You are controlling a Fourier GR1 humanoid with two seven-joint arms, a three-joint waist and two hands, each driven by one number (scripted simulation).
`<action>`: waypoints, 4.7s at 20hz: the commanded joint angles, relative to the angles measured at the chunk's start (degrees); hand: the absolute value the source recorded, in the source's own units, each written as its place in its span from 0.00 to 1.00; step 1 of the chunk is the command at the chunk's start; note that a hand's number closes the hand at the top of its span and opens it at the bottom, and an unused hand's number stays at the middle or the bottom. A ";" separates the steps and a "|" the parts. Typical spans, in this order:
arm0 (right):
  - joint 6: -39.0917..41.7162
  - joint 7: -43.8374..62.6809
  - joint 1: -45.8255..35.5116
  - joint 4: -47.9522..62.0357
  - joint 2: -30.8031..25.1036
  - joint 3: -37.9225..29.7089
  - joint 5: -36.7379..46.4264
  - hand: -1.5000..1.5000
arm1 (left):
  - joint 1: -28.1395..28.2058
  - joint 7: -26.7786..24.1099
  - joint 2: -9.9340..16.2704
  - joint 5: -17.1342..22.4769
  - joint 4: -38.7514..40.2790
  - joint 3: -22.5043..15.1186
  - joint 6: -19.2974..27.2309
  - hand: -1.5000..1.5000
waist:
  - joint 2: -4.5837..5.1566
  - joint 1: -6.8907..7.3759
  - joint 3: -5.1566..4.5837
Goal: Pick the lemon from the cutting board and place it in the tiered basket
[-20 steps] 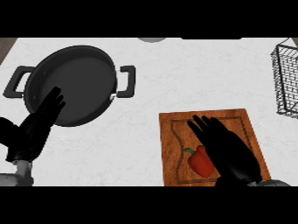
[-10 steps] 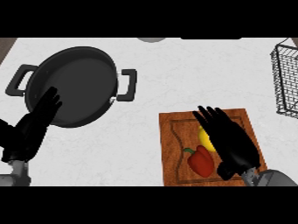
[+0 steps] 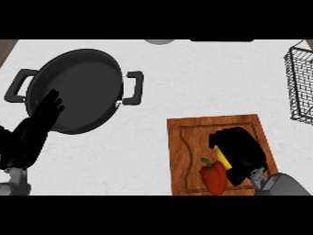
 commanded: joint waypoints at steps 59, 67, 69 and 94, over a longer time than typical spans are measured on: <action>5.92 -55.70 -33.21 61.64 -34.92 -46.63 -32.06 1.00 | -4.40 2.54 -2.37 -2.77 2.47 4.08 -3.44 0.50 | 0.42 1.13 0.10; 0.29 -59.07 -36.40 68.70 -31.07 -44.62 -26.51 1.00 | -4.72 3.36 -4.39 -3.81 0.19 3.26 -2.81 0.50 | 0.58 1.43 0.17; -4.38 -59.07 -35.21 68.91 -29.49 -45.50 -26.24 1.00 | -2.22 1.72 -4.55 -4.57 0.01 3.19 -3.21 0.50 | 0.45 1.05 0.14; -11.42 -56.47 -46.78 80.85 -21.30 -53.48 -30.12 0.00 | -3.05 0.36 -7.33 -6.96 1.44 3.22 -2.92 0.50 | 0.79 1.98 0.19</action>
